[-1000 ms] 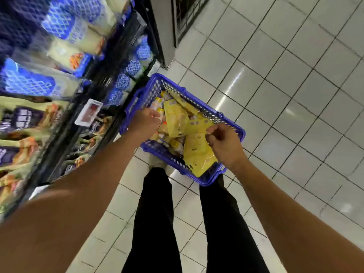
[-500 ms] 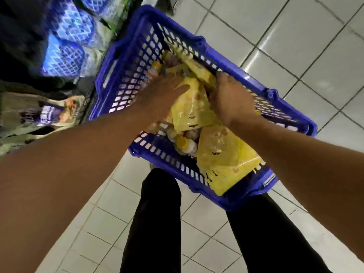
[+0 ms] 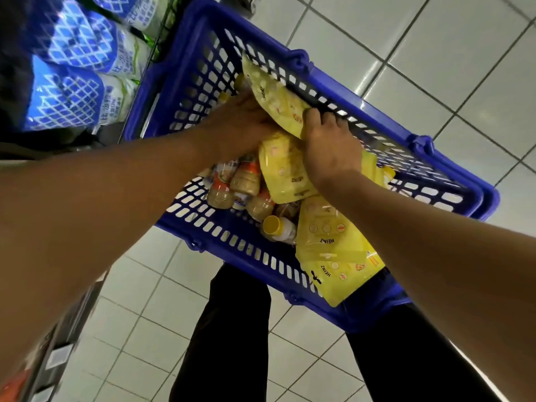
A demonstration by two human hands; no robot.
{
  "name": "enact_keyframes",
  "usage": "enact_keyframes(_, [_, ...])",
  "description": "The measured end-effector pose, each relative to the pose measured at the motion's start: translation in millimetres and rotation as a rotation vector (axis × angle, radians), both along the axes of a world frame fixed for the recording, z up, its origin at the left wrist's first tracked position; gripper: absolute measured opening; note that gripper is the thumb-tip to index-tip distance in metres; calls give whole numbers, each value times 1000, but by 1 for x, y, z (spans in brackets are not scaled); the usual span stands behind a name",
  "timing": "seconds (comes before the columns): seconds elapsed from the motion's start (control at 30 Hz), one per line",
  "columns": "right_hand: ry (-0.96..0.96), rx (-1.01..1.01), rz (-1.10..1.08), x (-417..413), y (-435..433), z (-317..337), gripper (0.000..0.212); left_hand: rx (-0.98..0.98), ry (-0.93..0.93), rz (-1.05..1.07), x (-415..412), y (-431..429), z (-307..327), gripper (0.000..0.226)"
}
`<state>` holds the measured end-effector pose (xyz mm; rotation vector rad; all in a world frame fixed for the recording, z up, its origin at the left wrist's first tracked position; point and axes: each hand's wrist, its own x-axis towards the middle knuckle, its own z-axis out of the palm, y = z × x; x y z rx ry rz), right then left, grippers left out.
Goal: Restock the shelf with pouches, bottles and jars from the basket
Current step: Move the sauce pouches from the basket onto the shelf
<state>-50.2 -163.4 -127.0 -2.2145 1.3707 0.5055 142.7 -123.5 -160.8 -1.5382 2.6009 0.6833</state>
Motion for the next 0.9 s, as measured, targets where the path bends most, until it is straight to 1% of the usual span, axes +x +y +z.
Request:
enact_keyframes(0.03, [-12, 20, -17, -2, 0, 0, 46, 9, 44, 56, -4, 0, 1, 54])
enact_keyframes(0.1, [-56, 66, -70, -6, -1, 2, 44, 110, 95, 147, -14, -1, 8, 49])
enact_keyframes(0.2, [-173, 166, -172, -18, -6, 12, 32, 246, 155, 205, -22, 1, 27, 39])
enact_keyframes(0.27, [-249, 250, -200, -31, -10, 23, 28, 353, 234, 291, -23, 9, 46, 41])
enact_keyframes(0.33, [-314, 342, -237, -45, -10, 40, 33, 434, 234, 347, -27, 21, 65, 33])
enact_keyframes(0.4, [-437, 459, -333, -59, -8, 60, 39, 484, 194, 433, -33, 37, 84, 30])
enact_keyframes(0.43, [-504, 524, -393, -65, -7, 70, 40, 515, 217, 493, -38, 45, 93, 29])
enact_keyframes(0.53, [-571, 674, -534, -87, -9, 96, 34, 666, 424, 716, -51, 67, 117, 24])
enact_keyframes(0.57, [-588, 726, -579, -95, -10, 105, 32, 696, 493, 786, -56, 73, 125, 26])
enact_keyframes(0.67, [-666, 874, -721, -116, -12, 132, 28, 650, 670, 978, -74, 86, 151, 32])
enact_keyframes(0.73, [-686, 888, -748, -127, -13, 157, 21, 660, 797, 1153, -88, 90, 175, 28])
enact_keyframes(0.8, [-714, 879, -767, -137, -14, 183, 22, 663, 900, 1328, -105, 94, 202, 25])
enact_keyframes(0.83, [-722, 883, -781, -143, -14, 197, 19, 661, 938, 1410, -115, 96, 218, 27])
enact_keyframes(0.9, [-729, 916, -782, -154, -13, 226, 23, 651, 1000, 1551, -137, 97, 254, 36])
